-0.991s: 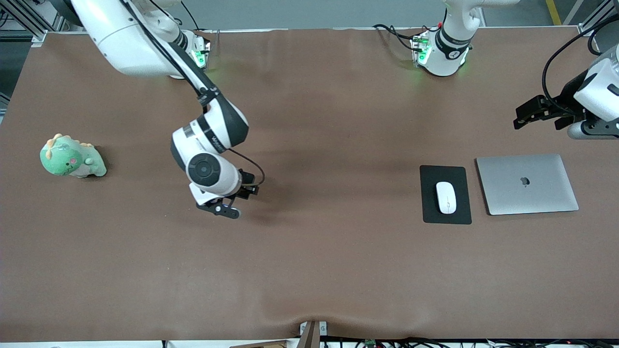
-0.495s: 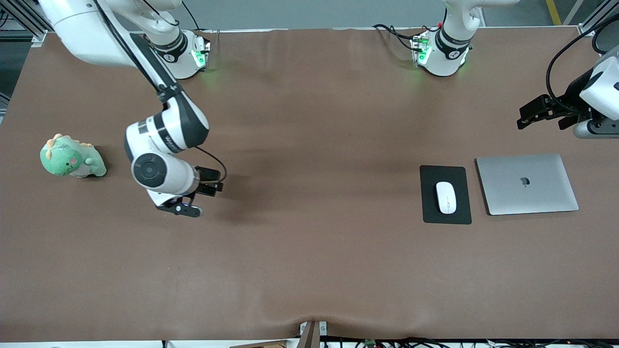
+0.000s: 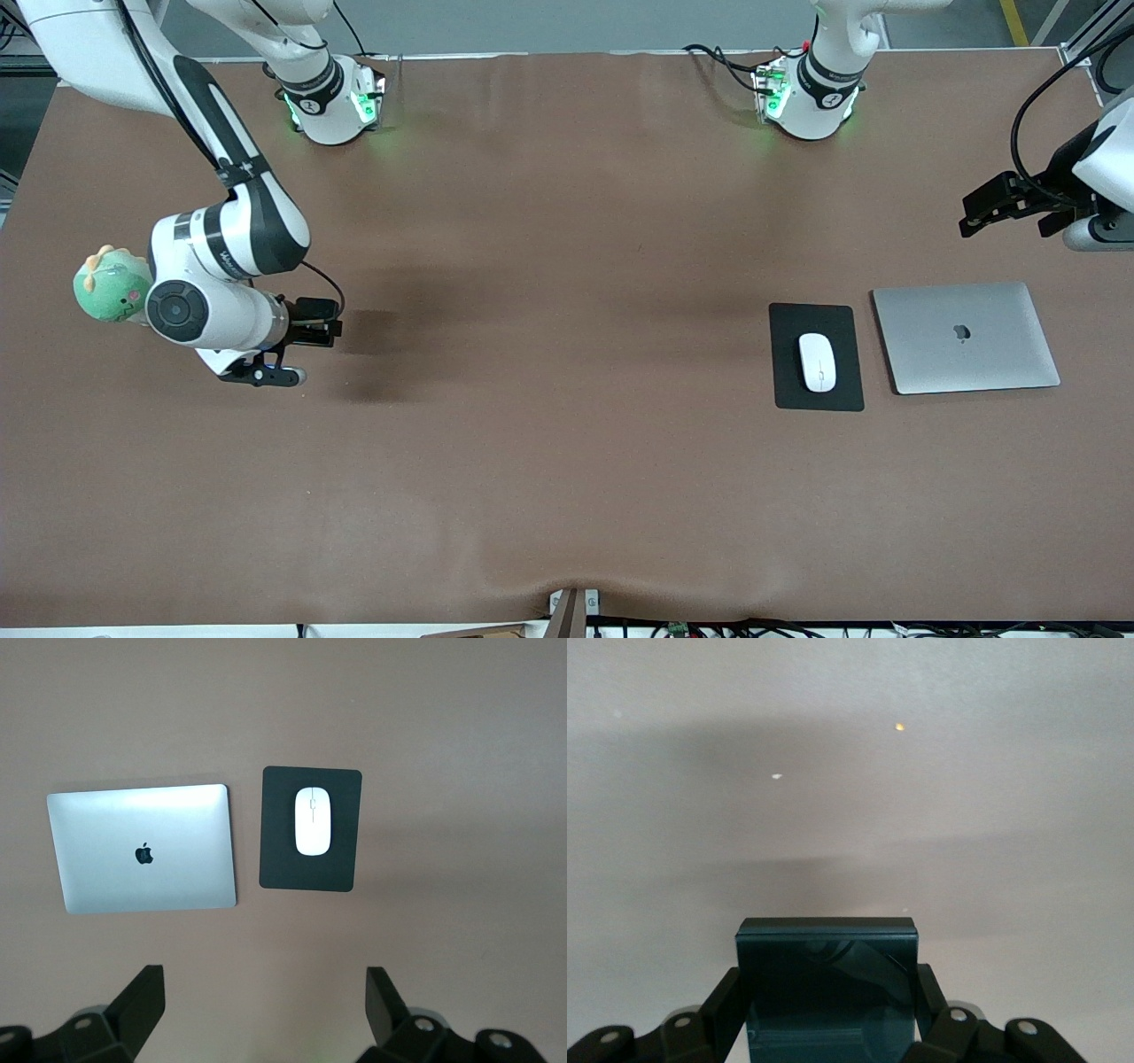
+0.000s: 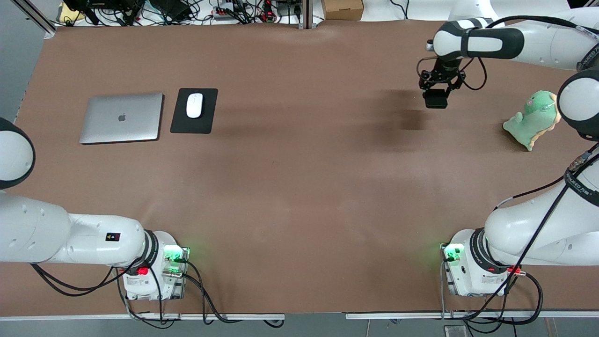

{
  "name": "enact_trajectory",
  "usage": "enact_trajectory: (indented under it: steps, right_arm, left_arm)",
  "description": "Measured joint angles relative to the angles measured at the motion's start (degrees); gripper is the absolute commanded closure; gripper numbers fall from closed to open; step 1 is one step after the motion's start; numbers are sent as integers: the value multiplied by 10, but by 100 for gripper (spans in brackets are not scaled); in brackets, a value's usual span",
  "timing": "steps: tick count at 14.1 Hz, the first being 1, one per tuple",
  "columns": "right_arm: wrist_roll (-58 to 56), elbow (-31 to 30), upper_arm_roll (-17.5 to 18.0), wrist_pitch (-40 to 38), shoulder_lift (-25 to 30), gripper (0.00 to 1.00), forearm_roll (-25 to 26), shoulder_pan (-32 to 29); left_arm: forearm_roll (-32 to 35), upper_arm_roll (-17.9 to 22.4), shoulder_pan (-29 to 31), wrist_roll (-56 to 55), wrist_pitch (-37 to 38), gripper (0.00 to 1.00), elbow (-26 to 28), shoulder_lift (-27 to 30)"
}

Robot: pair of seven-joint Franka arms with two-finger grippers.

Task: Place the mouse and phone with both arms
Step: 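Carry the black phone with the right gripper toward the green plush toy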

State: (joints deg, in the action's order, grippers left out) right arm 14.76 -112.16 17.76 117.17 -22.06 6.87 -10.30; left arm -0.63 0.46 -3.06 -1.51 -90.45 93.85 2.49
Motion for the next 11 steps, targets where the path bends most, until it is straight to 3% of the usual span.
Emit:
enact_trajectory:
  steps: [7,11]
  right_arm:
    - [-130,-110,-86,149,9,100,0,-8]
    - [-161,-144,-124,188,9,100,0,-8]
  left_arm:
    - [0,-1,0,2,0,0,0,-1]
    - [0,-1,0,2,0,0,-1,-1]
